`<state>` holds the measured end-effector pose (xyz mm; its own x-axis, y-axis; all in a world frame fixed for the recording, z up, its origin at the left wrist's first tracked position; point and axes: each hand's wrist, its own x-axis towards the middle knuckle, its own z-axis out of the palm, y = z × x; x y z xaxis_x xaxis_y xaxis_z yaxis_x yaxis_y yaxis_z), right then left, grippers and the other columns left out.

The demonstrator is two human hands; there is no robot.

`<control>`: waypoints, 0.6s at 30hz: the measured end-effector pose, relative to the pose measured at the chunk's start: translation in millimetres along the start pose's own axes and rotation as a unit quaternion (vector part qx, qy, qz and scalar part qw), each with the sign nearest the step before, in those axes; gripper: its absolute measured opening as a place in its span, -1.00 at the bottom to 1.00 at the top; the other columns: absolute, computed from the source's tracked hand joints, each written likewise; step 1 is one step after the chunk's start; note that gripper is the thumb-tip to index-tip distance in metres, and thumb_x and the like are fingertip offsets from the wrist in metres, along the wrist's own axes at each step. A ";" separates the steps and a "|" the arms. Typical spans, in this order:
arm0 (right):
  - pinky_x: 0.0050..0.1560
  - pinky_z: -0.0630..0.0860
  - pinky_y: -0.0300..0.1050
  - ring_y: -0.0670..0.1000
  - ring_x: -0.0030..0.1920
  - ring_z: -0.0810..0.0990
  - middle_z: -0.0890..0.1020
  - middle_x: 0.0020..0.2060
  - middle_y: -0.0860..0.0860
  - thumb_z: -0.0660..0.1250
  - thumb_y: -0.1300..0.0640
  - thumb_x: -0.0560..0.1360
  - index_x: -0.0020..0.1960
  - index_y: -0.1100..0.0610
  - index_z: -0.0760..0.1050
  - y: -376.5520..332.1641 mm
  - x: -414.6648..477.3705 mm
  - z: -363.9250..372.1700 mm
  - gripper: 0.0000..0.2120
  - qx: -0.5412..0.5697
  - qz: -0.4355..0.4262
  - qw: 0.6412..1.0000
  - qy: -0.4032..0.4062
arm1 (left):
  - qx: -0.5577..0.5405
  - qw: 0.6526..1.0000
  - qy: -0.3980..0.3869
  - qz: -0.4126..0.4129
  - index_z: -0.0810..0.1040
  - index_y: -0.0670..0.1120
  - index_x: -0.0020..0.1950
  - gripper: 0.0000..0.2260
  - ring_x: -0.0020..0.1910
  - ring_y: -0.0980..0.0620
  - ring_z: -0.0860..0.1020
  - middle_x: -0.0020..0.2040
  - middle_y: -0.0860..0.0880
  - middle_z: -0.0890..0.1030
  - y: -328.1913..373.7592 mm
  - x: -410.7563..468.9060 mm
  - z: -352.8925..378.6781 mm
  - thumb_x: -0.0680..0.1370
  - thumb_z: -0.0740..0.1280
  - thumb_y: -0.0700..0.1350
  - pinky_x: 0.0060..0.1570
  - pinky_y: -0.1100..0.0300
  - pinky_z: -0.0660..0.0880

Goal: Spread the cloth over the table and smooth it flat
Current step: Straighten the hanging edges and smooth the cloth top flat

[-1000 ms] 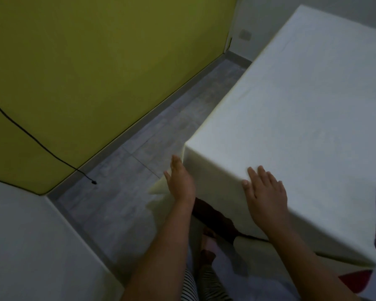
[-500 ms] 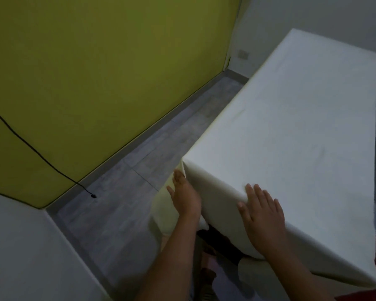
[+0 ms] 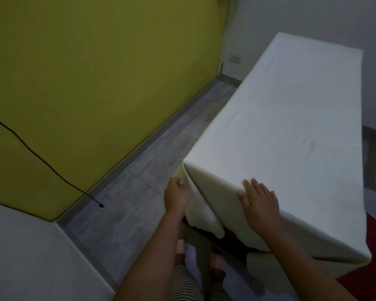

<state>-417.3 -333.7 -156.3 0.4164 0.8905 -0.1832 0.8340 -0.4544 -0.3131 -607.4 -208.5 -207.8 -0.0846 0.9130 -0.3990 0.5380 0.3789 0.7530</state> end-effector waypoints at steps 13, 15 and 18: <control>0.36 0.28 0.07 0.14 0.36 0.38 0.31 0.47 0.07 0.01 -0.10 0.64 0.35 0.04 0.42 -50.4 9.2 -14.4 -0.59 0.051 -0.023 0.998 0.019 | 0.069 0.976 -0.205 0.040 0.59 -0.18 0.04 -0.80 0.02 -0.15 0.56 0.05 -0.24 0.57 6.5 7.1 -17.7 0.58 0.17 -0.26 -0.04 0.13 0.43; 0.36 0.28 0.09 0.15 0.36 0.39 0.30 0.47 0.07 0.00 -0.08 0.64 0.37 0.05 0.40 -61.0 11.6 -15.2 -0.59 0.047 -0.035 0.998 0.019 | 0.124 0.973 -0.183 0.060 0.59 -0.19 0.16 -0.74 0.19 -0.18 0.53 0.19 -0.19 0.58 5.9 6.1 -31.8 0.58 0.16 -0.25 0.16 0.06 0.47; 0.36 0.29 0.09 0.15 0.36 0.38 0.29 0.48 0.07 -0.01 -0.04 0.64 0.40 0.06 0.36 -78.7 18.6 -18.1 -0.59 0.033 -0.065 0.997 0.021 | 0.172 0.972 -0.140 0.073 0.58 -0.16 0.16 -0.75 0.21 -0.14 0.51 0.23 -0.15 0.56 4.1 9.4 -63.1 0.60 0.15 -0.21 0.20 0.07 0.44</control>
<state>-468.6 -281.0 -118.2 0.3224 0.9414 -0.0993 0.8563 -0.3348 -0.3933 -658.9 -188.8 -175.4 0.2193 0.8586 -0.4635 0.7794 0.1316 0.6125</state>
